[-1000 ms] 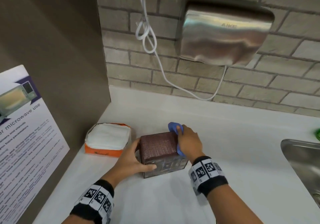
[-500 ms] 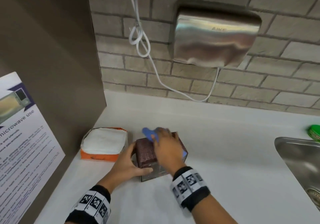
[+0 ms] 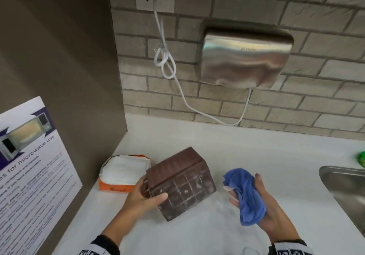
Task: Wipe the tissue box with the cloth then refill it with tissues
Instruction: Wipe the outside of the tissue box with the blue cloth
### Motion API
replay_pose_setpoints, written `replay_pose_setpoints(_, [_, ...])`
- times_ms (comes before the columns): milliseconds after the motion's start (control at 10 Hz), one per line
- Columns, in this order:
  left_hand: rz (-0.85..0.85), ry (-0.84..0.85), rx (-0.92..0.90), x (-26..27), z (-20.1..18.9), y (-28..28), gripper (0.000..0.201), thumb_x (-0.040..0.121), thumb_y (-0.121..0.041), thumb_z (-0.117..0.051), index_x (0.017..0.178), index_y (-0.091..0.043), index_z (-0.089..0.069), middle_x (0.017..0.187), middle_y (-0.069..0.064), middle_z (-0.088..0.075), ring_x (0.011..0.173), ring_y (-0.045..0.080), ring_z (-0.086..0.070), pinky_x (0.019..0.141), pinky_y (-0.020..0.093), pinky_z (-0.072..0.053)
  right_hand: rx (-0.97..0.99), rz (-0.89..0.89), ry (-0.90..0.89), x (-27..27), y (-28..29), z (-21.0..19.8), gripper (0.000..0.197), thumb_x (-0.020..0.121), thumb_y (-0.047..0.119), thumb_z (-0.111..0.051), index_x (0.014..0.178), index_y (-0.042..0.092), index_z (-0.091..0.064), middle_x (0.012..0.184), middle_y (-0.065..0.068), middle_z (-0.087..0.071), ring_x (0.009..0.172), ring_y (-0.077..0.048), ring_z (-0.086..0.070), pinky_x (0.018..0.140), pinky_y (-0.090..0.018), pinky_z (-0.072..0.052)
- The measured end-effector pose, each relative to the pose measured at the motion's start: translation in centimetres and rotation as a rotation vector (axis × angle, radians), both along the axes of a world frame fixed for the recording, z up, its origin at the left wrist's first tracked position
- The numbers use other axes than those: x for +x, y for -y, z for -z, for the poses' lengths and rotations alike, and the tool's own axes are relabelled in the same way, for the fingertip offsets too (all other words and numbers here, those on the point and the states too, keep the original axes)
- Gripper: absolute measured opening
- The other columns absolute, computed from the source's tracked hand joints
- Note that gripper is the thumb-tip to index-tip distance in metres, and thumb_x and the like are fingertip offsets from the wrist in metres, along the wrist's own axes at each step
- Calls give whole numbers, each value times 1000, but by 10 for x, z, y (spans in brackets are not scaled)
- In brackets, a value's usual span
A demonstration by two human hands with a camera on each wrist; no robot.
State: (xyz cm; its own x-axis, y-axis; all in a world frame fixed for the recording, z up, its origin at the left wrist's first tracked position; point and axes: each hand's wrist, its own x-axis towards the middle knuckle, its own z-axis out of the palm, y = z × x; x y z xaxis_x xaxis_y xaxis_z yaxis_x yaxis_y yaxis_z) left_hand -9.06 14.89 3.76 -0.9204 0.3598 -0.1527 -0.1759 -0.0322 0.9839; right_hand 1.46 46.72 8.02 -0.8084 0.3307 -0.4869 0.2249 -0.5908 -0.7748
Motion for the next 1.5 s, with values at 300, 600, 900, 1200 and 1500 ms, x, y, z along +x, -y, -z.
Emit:
replay_pose_setpoints(300, [148,125,283,17,-23,-17,98,44,-43,-96,128,-16,-54,122,8,-69,111,22,-67,80,28,-58,-178,-456,-129,-6,66,17,105,32,37,-98,125,19,-54,134,-10,-55,106,-30,-62,72,-37,-56])
replay_pose_setpoints(600, [291,-5,-3,5,-35,-2,130,41,-51,-94,148,-37,-21,146,-20,-41,135,5,-41,111,32,-38,314,-670,-213,-22,47,-11,79,64,16,-82,133,9,-43,104,-2,-71,81,-15,-67,66,-26,-54])
replay_pose_setpoints(900, [334,-54,-48,-18,-51,-28,104,52,-26,-94,140,-39,-40,134,-7,-59,128,12,-53,111,39,-40,474,-846,-176,-34,30,-20,81,79,0,-73,143,29,-34,137,1,-57,124,-21,-56,103,-38,-46])
replay_pose_setpoints(1200, [144,-122,-115,-12,-24,-43,103,56,-15,-94,135,-44,-36,131,-18,-48,120,-10,-45,94,11,-43,743,-422,-315,-45,22,-78,51,87,13,-66,135,23,-51,122,15,-62,115,-5,-60,85,-17,-53])
replay_pose_setpoints(1500, [123,-181,-119,-8,-15,-45,105,57,-11,-93,143,-32,-36,135,-11,-51,126,-1,-49,90,9,-47,1564,-603,-108,-96,93,-44,47,97,45,-36,133,20,-53,140,-10,-52,138,-26,-36,118,-40,-19])
